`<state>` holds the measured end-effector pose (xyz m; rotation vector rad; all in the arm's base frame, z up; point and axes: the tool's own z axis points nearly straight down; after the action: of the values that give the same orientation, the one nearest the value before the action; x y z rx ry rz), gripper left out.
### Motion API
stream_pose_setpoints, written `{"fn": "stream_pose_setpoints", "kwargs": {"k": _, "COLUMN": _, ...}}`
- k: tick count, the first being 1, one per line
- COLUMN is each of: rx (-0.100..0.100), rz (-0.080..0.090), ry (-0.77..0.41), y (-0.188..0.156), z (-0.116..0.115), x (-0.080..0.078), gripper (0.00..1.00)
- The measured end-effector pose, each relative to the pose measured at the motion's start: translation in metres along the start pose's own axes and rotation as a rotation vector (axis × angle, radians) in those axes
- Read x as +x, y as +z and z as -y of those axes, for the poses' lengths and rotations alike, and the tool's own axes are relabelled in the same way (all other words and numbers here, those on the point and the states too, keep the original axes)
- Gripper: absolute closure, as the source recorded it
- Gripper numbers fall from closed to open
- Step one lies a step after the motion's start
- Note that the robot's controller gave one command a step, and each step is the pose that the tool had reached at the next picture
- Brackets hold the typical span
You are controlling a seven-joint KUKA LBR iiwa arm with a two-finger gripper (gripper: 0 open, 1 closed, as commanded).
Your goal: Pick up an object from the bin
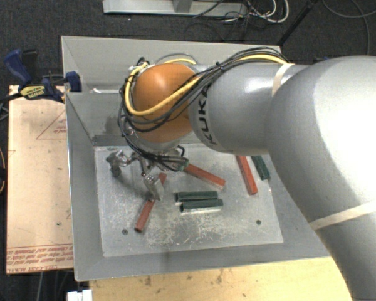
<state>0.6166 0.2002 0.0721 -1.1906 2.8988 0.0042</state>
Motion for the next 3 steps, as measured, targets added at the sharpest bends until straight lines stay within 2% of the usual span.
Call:
{"fn": "stream_pose_setpoints", "kwargs": {"k": 1, "rx": 0.0, "rz": -0.001, "ry": 0.001, "y": 0.0, "z": 0.0, "x": 0.0, "gripper": 0.0}}
{"fn": "stream_pose_setpoints", "kwargs": {"k": 2, "rx": -0.004, "rz": -0.007, "ry": -0.033, "y": -0.03, "z": 0.024, "x": 0.009, "gripper": 0.0}}
{"fn": "stream_pose_setpoints", "kwargs": {"k": 3, "rx": 0.004, "rz": 0.002, "ry": -0.032, "y": -0.042, "z": 0.032, "x": 0.015, "gripper": 0.0}}
